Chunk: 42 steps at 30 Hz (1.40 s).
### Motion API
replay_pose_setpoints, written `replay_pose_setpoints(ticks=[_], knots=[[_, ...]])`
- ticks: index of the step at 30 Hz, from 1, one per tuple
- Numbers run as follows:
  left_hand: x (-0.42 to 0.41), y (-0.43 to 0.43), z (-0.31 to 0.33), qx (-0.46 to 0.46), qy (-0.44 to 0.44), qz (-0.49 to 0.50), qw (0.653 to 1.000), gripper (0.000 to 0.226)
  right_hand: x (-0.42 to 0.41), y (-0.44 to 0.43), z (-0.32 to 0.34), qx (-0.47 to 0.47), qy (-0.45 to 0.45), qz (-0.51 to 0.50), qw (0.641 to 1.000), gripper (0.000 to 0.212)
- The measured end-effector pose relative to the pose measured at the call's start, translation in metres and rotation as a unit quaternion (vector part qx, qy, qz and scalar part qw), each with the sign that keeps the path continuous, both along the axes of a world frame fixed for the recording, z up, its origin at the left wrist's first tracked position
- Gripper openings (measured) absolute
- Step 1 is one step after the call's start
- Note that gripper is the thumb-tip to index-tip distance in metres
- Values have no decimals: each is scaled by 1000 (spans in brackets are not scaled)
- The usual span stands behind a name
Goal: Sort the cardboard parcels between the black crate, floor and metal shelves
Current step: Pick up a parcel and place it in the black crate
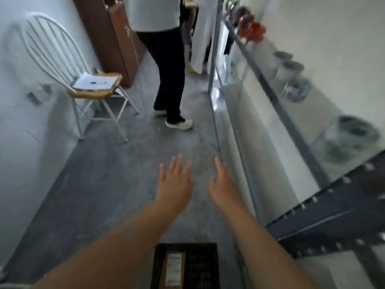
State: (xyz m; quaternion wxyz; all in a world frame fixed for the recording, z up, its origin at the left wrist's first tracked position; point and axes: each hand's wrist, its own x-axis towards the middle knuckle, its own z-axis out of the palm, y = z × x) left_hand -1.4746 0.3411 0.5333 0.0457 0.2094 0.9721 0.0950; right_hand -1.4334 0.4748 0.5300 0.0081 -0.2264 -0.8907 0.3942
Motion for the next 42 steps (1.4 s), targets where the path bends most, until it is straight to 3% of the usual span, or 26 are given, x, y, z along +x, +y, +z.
replay_pose_setpoints(ticks=[6, 9, 13, 18, 24, 32, 37, 42], knots=[[11, 5, 269, 112, 178, 46, 977, 56, 11, 16, 270, 181, 234, 51, 954, 65], [40, 8, 344, 163, 265, 40, 950, 56, 35, 21, 371, 252, 299, 32, 920, 66], [68, 15, 390, 162, 340, 16, 926, 59, 72, 15, 453, 301, 353, -2, 886, 65], [88, 31, 409, 183, 361, -34, 914, 60, 121, 5, 460, 360, 332, -27, 871, 66], [101, 17, 423, 203, 363, -108, 903, 59, 171, -12, 434, 408, 207, -85, 885, 67], [131, -4, 459, 232, 367, -249, 866, 60, 211, -50, 488, 392, 227, -256, 854, 65], [199, 3, 450, 247, 311, -319, 861, 60, 285, -68, 493, 426, 166, -305, 835, 64], [285, 11, 454, 298, 311, -385, 817, 59, 383, -81, 500, 464, 118, -364, 799, 63]])
